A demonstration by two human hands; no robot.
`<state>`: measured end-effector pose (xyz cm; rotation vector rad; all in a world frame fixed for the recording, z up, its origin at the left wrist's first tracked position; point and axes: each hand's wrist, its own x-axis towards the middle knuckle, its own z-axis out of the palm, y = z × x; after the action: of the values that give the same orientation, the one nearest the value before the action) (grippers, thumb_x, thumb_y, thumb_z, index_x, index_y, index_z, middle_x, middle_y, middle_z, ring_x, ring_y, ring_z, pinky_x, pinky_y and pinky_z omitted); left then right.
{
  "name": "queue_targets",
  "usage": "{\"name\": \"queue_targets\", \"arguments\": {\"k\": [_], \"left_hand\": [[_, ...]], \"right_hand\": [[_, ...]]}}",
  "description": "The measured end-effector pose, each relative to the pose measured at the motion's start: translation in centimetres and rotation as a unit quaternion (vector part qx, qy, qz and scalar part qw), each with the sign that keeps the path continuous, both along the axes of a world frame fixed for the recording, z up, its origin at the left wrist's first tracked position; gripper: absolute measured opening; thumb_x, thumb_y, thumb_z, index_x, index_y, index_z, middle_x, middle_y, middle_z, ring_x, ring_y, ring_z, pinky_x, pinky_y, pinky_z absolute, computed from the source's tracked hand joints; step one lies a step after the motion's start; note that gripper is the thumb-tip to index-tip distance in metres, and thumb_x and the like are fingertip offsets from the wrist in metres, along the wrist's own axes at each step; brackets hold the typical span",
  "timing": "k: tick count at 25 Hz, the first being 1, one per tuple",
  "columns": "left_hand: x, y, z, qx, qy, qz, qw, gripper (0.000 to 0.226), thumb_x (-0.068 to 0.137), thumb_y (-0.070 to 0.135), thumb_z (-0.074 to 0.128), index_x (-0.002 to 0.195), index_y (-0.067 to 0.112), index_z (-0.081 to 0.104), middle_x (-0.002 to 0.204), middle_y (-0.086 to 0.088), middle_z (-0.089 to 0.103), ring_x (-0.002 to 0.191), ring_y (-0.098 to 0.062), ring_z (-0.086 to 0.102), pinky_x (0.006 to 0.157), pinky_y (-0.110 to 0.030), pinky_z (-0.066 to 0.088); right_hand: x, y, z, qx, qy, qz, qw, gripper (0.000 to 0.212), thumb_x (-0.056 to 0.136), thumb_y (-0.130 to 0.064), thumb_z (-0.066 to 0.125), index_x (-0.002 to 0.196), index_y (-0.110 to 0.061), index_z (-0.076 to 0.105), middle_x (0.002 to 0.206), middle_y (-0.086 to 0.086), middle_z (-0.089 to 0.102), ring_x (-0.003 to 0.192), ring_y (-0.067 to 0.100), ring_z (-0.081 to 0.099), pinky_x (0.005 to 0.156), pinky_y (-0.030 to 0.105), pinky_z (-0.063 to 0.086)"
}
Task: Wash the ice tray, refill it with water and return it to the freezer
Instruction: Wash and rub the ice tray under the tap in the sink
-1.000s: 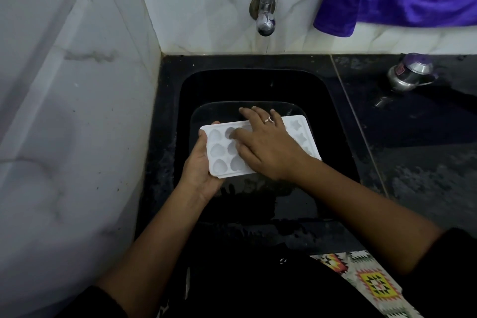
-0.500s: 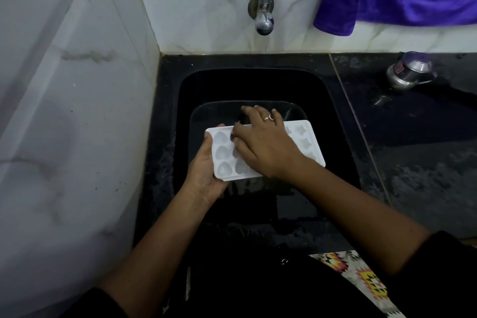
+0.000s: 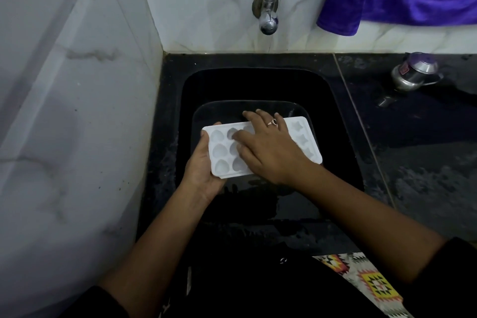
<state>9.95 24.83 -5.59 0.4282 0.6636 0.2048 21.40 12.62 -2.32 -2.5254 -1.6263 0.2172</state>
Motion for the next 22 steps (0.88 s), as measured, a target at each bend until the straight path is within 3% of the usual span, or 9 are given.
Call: {"name": "queue_targets", "arguments": {"k": [5,9,14,22], "left_hand": [[0.3,-0.4,-0.6,0.009,0.004,-0.004,1.0,0.064,0.11,0.058,0.031,0.148,0.013,0.055,0.129,-0.017,0.073,0.106,-0.03,0.077,0.087,-0.05,0.064],[0.1,-0.2,-0.6,-0.01,-0.003,-0.009,1.0,0.069,0.111,0.057,0.028,0.113,0.014,0.081,0.115,-0.015,0.079,0.097,-0.028,0.079,0.083,-0.047,0.065],[0.2,0.2,-1.0,0.018,-0.005,-0.002,1.0,0.055,0.11,0.056,0.032,0.138,0.02,0.063,0.13,-0.016,0.073,0.107,-0.03,0.075,0.09,-0.052,0.061],[0.1,0.1,-0.9,-0.009,-0.004,-0.022,1.0,0.069,0.107,0.062,0.031,0.151,0.014,0.053,0.133,-0.018,0.071,0.109,-0.031,0.076,0.09,-0.05,0.062]], "right_hand": [[-0.2,0.9,0.4,0.013,0.012,-0.017,1.0,0.047,0.102,-0.046,0.028,0.121,-0.024,0.066,0.16,0.016,0.038,0.15,0.037,0.029,0.122,0.062,0.015],[-0.2,0.7,-0.1,-0.002,-0.005,0.023,1.0,0.052,0.102,-0.048,0.024,0.128,-0.024,0.061,0.161,0.016,0.036,0.151,0.036,0.028,0.122,0.064,0.016],[0.2,0.6,0.2,0.008,0.004,-0.017,1.0,0.056,0.1,-0.049,0.021,0.131,-0.028,0.062,0.16,0.016,0.037,0.151,0.039,0.027,0.122,0.064,0.014],[-0.4,1.1,-0.2,0.008,0.001,0.004,1.0,0.047,0.104,-0.046,0.028,0.128,-0.023,0.062,0.162,0.016,0.034,0.154,0.037,0.02,0.124,0.063,0.013]]}}
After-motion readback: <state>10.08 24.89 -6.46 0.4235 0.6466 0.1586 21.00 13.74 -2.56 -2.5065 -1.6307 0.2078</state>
